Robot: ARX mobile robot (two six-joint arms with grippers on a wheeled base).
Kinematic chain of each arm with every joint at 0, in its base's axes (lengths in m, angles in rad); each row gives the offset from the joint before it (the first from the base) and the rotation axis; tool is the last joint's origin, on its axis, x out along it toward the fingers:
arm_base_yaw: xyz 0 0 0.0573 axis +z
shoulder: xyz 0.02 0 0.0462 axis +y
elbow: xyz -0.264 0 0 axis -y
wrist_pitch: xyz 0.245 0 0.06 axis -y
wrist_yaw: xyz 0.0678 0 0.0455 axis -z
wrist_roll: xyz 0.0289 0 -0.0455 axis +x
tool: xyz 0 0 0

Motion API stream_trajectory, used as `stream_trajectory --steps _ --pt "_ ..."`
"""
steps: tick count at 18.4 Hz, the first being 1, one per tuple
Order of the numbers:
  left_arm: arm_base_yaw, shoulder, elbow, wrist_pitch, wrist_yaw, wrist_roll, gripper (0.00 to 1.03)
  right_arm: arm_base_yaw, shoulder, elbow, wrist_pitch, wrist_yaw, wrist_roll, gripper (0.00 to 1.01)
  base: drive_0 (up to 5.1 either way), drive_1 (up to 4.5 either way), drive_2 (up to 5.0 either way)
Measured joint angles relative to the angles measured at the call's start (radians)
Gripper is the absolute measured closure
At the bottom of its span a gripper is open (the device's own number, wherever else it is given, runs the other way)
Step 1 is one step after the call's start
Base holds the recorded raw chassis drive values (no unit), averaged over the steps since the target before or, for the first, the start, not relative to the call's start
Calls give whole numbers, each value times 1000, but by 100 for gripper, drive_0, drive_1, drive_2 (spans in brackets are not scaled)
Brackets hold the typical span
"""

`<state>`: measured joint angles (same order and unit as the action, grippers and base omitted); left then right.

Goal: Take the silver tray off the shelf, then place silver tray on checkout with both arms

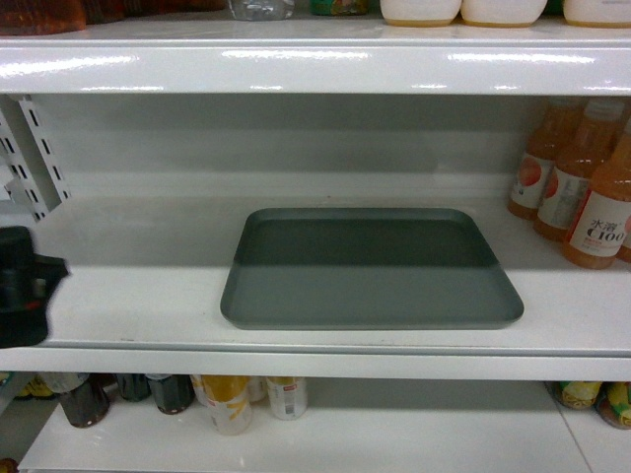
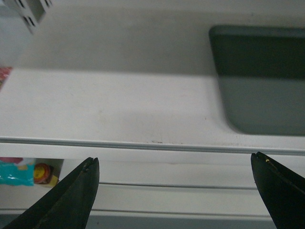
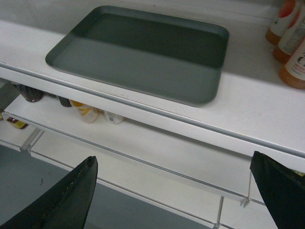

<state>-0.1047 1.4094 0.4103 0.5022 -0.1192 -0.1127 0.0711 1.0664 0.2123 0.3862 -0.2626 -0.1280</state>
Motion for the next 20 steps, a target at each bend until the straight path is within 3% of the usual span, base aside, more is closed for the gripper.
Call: stream_trajectory --steps 3,6,10,12,14,20 --pt "-51 316 187 -15 3 -10 5 76 343 138 153 47 37 3 0 0 0" --pt "-79 498 369 -67 0 -26 5 106 608 296 190 91 63 3 0 0 0" --pt "-82 645 549 -118 -2 -90 5 114 811 512 127 120 109 3 0 0 0" --pt "-85 708 625 -152 -6 -99 5 119 901 621 95 143 114 3 0 0 0" --pt "-92 771 706 -206 0 -111 5 118 1000 734 37 195 114 3 0 0 0" --pt "-117 874 864 -295 0 -122 5 77 1159 964 -95 252 136 3 0 0 0"
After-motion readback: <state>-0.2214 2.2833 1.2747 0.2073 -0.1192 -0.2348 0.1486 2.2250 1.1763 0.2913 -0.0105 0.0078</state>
